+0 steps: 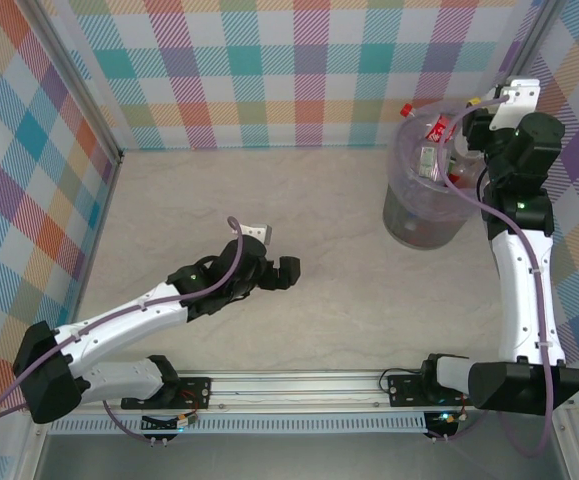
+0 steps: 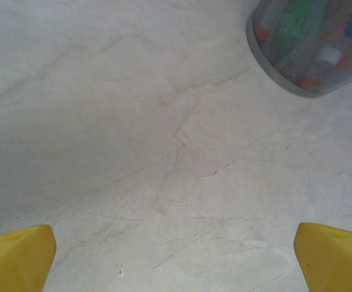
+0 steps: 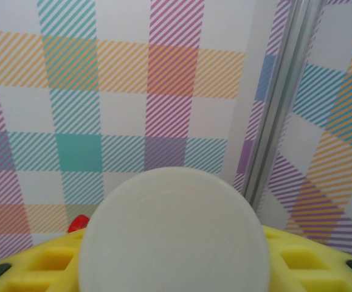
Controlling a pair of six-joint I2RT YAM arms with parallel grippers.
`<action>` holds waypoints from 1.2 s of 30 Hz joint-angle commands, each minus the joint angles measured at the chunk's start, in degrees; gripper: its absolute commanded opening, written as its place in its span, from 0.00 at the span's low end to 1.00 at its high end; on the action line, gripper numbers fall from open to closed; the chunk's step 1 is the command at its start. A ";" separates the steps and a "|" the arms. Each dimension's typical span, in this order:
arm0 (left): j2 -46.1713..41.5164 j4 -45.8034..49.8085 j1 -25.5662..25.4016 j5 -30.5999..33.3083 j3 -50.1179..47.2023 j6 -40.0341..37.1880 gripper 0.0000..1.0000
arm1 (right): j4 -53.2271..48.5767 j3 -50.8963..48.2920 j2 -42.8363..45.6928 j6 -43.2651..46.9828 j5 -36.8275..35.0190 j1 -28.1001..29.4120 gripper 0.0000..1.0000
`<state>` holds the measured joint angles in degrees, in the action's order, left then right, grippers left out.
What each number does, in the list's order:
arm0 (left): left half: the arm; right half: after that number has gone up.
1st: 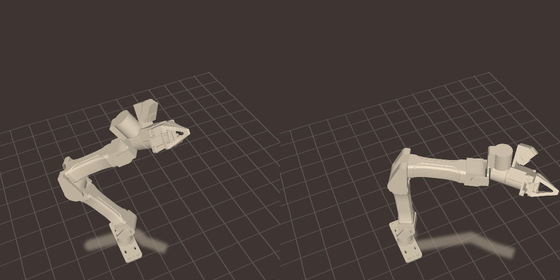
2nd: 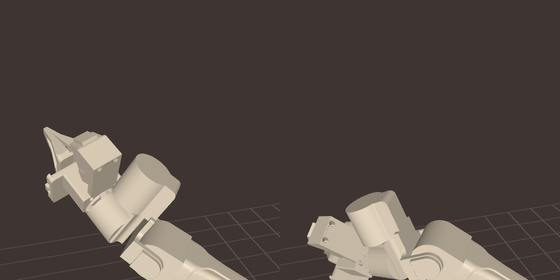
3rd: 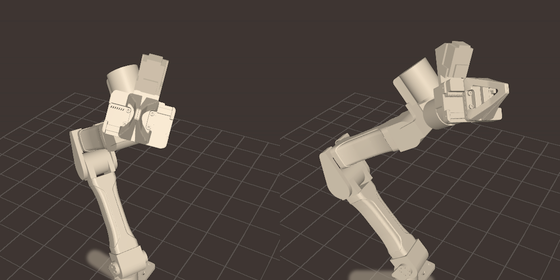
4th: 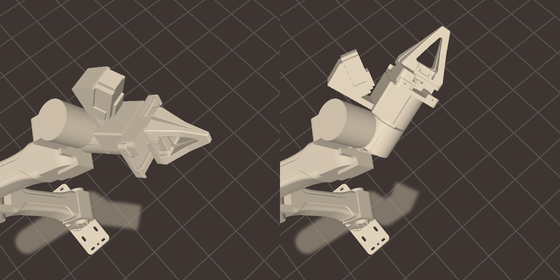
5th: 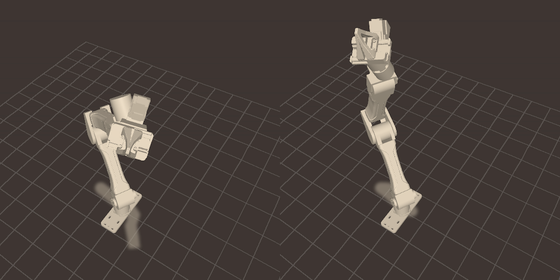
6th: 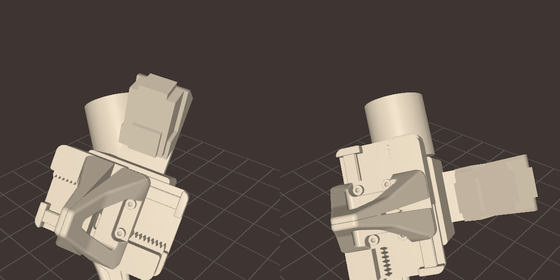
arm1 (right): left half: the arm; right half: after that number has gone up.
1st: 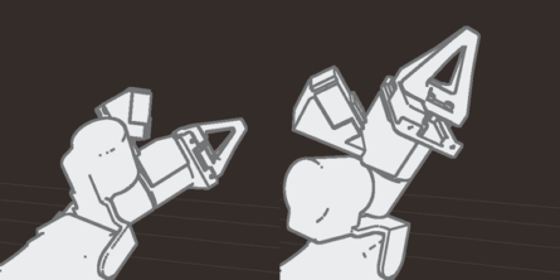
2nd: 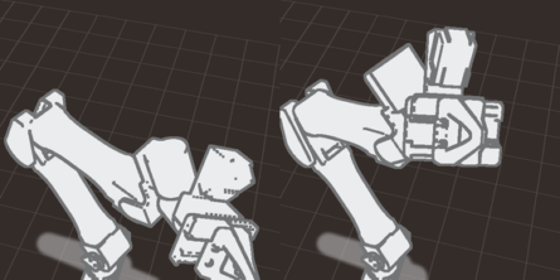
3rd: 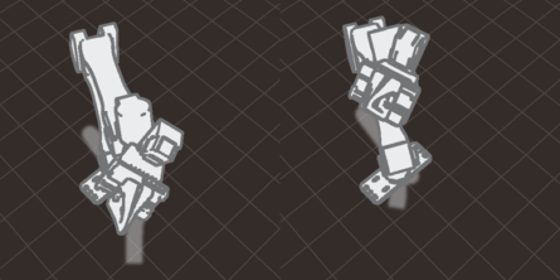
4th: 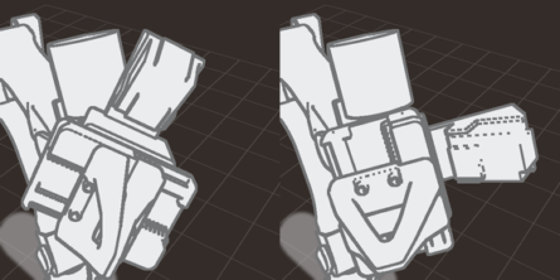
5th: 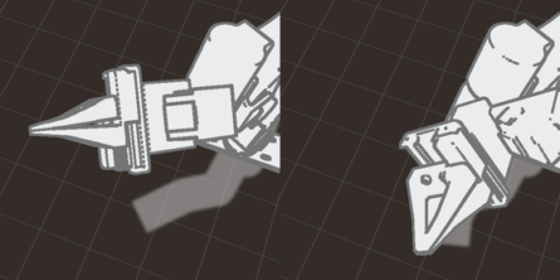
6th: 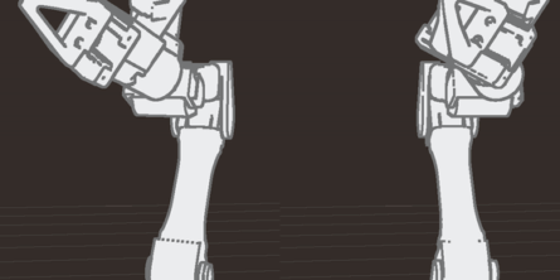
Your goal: Put the plastic bottles in the bin
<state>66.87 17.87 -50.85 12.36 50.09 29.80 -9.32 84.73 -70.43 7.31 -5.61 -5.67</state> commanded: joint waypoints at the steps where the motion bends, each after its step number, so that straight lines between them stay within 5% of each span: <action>1: 0.73 -0.54 0.49 -1.15 1.59 -0.38 1.00 | -5.66 0.78 -0.23 -4.89 3.61 -0.29 0.21; 13: -0.06 -0.03 0.47 -0.78 0.72 0.06 0.99 | -22.45 1.96 -4.75 -11.77 4.55 -0.22 0.21; 36: -2.66 1.29 0.57 0.93 -1.13 0.08 0.99 | -29.03 4.48 -21.22 -15.40 9.00 -0.27 0.25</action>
<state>65.36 18.13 -50.85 12.12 49.91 29.82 -25.98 90.61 -87.42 -7.07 -0.71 -6.33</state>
